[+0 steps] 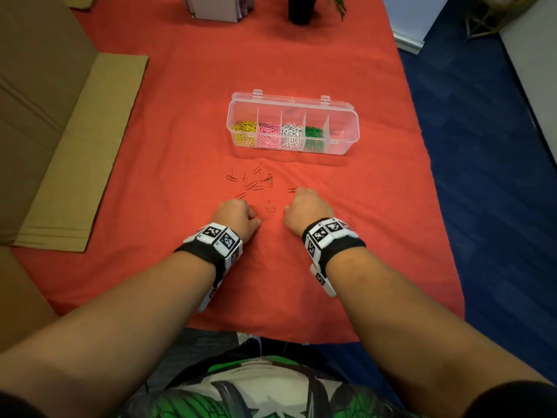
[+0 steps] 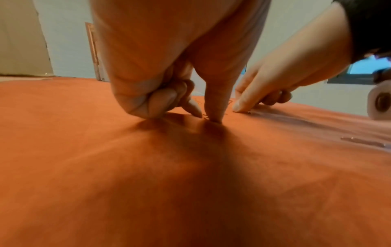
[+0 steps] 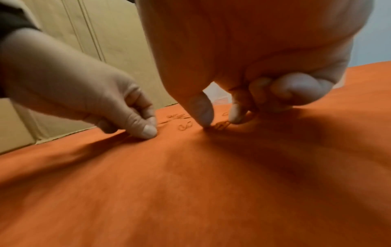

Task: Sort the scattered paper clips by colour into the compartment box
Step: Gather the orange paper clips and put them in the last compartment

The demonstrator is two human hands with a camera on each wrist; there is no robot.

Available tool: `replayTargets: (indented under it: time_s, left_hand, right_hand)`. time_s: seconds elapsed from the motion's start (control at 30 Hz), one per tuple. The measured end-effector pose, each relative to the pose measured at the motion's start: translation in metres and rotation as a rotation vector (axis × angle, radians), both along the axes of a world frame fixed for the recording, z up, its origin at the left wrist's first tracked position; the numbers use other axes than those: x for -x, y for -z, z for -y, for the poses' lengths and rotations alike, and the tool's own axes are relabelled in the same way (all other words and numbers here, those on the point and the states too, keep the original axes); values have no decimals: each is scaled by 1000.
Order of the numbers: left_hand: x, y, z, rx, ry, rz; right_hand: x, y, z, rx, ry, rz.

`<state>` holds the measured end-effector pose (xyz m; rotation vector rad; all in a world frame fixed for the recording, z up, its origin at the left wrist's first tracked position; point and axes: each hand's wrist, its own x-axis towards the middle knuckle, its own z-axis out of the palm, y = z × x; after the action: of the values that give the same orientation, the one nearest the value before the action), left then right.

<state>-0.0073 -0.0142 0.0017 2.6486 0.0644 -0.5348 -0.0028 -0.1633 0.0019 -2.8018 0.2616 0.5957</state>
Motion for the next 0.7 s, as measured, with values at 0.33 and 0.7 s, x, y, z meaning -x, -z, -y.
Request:
replayTargets:
  time_s: [0.33, 0.7]
  left_hand:
    - [-6, -18, 1, 560, -269, -312]
    - [-9, -35, 20, 1309, -573, -706]
  right_hand:
    - [-8, -14, 24, -621, 250, -115]
    - [17, -28, 48, -1523, 756, -151]
